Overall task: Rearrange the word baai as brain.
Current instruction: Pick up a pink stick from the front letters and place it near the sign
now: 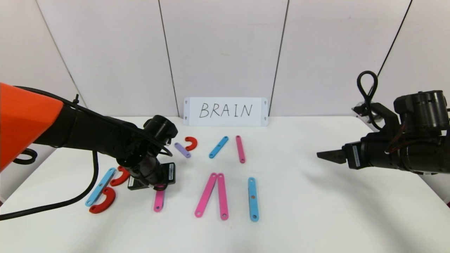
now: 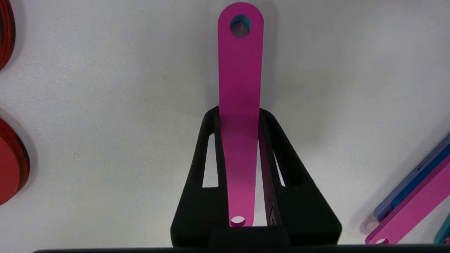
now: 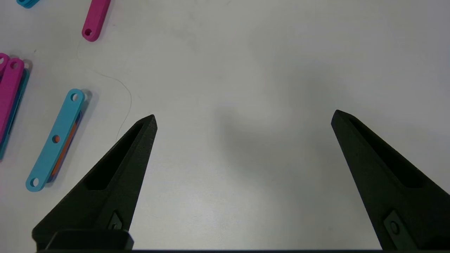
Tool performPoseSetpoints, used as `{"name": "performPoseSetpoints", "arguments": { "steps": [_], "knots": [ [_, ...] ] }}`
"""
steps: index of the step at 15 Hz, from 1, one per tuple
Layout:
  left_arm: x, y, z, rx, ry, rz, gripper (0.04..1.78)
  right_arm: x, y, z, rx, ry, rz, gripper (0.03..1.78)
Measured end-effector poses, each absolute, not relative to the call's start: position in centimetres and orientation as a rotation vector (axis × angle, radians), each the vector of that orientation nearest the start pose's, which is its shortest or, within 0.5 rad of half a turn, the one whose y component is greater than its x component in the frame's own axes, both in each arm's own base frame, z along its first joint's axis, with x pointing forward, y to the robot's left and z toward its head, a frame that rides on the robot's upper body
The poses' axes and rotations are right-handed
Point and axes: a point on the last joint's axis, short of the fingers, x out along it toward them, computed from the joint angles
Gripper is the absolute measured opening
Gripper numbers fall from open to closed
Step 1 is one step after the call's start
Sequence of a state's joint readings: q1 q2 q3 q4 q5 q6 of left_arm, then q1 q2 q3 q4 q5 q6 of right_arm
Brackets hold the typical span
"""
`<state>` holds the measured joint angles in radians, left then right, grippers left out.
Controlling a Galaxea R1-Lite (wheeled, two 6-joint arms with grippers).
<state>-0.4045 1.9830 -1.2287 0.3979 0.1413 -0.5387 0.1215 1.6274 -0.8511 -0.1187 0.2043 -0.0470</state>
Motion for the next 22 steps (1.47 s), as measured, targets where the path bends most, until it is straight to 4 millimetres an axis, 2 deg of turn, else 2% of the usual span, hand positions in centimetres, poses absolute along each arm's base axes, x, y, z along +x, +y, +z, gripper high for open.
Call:
{"name": "performPoseSetpoints", "arguments": {
  "steps": [3, 6, 11, 16, 19, 22],
  "knots": [
    [31.3, -13.1, 12.2, -0.173, 1.118, 0.064, 0.30, 27.3, 3.8, 16.8, -0.018, 0.653, 0.330, 1.73],
    [31.3, -13.3, 13.5, -0.181, 1.080, 0.043, 0.30, 27.3, 3.8, 16.9, -0.016, 0.653, 0.329, 1.73],
    [32.4, -14.0, 17.3, -0.188, 0.964, -0.020, 0.30, 27.0, 3.8, 17.3, -0.013, 0.641, 0.328, 1.73],
    [34.4, -16.4, 20.9, -0.159, 0.831, -0.138, 0.30, 26.6, 3.7, 17.6, -0.011, 0.628, 0.326, 1.73],
    [35.7, -18.0, 21.5, -0.133, 0.788, -0.224, 0.30, 26.2, 3.6, 17.8, -0.011, 0.621, 0.326, 1.73],
    [36.8, -20.0, 20.9, -0.120, 0.735, -0.309, 0.30, 26.0, 3.6, 18.0, -0.010, 0.614, 0.326, 1.73]
  ]
}}
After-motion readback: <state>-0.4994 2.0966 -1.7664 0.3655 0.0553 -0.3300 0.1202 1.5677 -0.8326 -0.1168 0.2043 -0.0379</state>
